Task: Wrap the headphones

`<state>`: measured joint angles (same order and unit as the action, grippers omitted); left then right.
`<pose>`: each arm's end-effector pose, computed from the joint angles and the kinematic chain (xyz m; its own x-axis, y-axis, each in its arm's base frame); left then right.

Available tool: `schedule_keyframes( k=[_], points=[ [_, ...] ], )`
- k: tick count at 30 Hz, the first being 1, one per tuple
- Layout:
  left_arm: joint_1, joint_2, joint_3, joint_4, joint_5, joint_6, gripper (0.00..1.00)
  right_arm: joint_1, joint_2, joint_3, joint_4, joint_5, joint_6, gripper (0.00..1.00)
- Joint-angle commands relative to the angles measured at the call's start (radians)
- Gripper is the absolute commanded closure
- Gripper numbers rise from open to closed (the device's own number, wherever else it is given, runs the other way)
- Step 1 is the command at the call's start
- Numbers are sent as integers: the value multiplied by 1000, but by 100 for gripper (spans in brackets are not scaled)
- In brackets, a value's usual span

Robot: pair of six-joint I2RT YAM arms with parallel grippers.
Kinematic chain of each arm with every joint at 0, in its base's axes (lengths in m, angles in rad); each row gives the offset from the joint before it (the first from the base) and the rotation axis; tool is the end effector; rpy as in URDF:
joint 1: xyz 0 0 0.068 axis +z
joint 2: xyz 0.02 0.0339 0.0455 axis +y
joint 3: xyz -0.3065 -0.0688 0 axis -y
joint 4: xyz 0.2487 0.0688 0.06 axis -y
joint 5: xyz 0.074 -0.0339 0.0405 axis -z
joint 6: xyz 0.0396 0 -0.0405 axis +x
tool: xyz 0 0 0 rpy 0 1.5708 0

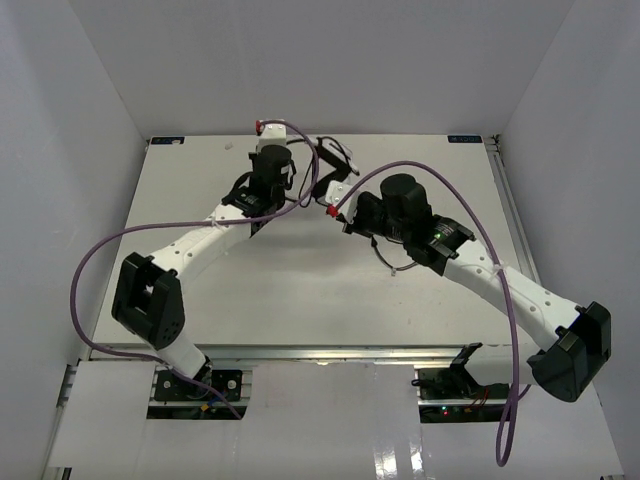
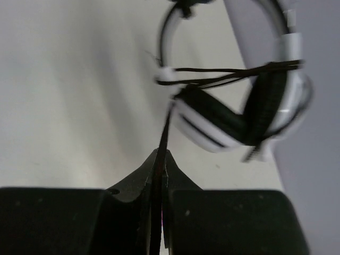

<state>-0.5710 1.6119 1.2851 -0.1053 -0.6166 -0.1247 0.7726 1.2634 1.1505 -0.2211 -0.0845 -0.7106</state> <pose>0.3354 -0.1882 0.3522 -0.3495 0.1039 -0.9312 -0.0447 0.9909 0.1273 0.2041 0.2036 0.4000 0.3130 -0.6026 -0.7341 -0.7236 0.3494 -0.5953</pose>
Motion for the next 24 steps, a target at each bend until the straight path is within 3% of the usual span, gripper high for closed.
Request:
schedule_keyframes(
  k=[1, 5, 9, 12, 18, 24],
  points=[
    [-30, -151, -102, 91, 174, 197, 100, 12, -33, -4, -7, 414, -304, 91],
    [-30, -261, -210, 73, 356, 266, 100, -14, -30, -62, 83, 446, -340, 88],
    [-30, -362, -319, 48, 602, 279, 100, -78, -14, -71, 118, 335, -247, 86],
    [-30, -423, -364, 40, 768, 259, 100, -165, -5, -64, 117, 167, -142, 82],
    [-30, -486, -384, 32, 904, 182, 100, -323, 19, -75, 127, -146, 54, 78],
    [-30, -542, -365, 45, 931, 74, 100, -458, 90, -106, 151, -689, 272, 79]
  ],
)
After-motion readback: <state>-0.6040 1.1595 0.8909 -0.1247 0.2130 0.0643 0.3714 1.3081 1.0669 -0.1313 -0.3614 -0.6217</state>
